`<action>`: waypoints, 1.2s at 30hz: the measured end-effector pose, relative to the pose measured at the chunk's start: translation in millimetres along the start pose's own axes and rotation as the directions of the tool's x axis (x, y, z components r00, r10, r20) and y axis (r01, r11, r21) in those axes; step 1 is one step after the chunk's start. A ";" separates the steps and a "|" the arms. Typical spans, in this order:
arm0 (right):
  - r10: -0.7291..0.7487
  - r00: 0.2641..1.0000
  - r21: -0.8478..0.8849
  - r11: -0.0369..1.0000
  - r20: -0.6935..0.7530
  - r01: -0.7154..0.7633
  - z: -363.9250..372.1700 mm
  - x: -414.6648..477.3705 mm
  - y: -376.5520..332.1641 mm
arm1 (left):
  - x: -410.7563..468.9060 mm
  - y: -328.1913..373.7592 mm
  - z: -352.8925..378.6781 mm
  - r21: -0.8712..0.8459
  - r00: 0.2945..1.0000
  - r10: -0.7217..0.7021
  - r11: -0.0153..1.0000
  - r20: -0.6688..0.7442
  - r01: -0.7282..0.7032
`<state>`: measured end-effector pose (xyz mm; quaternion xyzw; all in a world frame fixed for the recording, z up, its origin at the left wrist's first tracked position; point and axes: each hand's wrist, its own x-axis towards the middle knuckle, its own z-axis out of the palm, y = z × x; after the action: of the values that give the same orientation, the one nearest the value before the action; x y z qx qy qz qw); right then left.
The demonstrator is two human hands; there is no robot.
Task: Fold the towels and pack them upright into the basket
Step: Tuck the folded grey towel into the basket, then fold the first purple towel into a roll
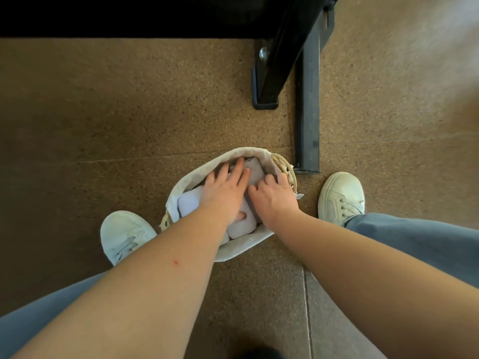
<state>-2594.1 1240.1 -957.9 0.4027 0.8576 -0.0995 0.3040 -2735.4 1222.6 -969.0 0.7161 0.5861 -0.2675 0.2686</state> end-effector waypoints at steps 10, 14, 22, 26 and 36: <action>-0.033 0.999 0.115 0.993 -0.017 0.035 -54.6 -53.7 3.1 | -80.6 -13.8 -45.8 0.073 0.999 -0.049 0.996 0.018 0.048; 0.000 0.999 0.136 0.991 -0.036 0.005 -80.9 -83.7 3.1 | -114.6 -6.8 -69.5 0.035 0.994 -0.089 0.995 -0.062 0.091; 0.047 0.984 0.179 0.984 -0.172 -0.016 -131.3 -125.8 -7.0 | -188.0 -7.9 -107.2 -0.181 0.964 -0.209 0.967 -0.166 0.179; 0.050 0.967 0.188 0.982 -0.250 -0.002 -162.9 -144.7 -21.2 | -227.9 -17.1 -117.1 -0.394 0.921 -0.347 0.882 -0.177 0.257; -0.046 0.868 0.264 0.943 -0.495 0.201 -261.8 -170.7 -83.2 | -336.0 -56.2 -152.5 -0.551 0.734 -0.524 0.798 -0.433 0.245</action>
<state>-2688.4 1186.7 -653.1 0.4007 0.9042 -0.1477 0.0076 -2837.2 1104.8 -629.8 0.5360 0.8232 0.0518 0.1802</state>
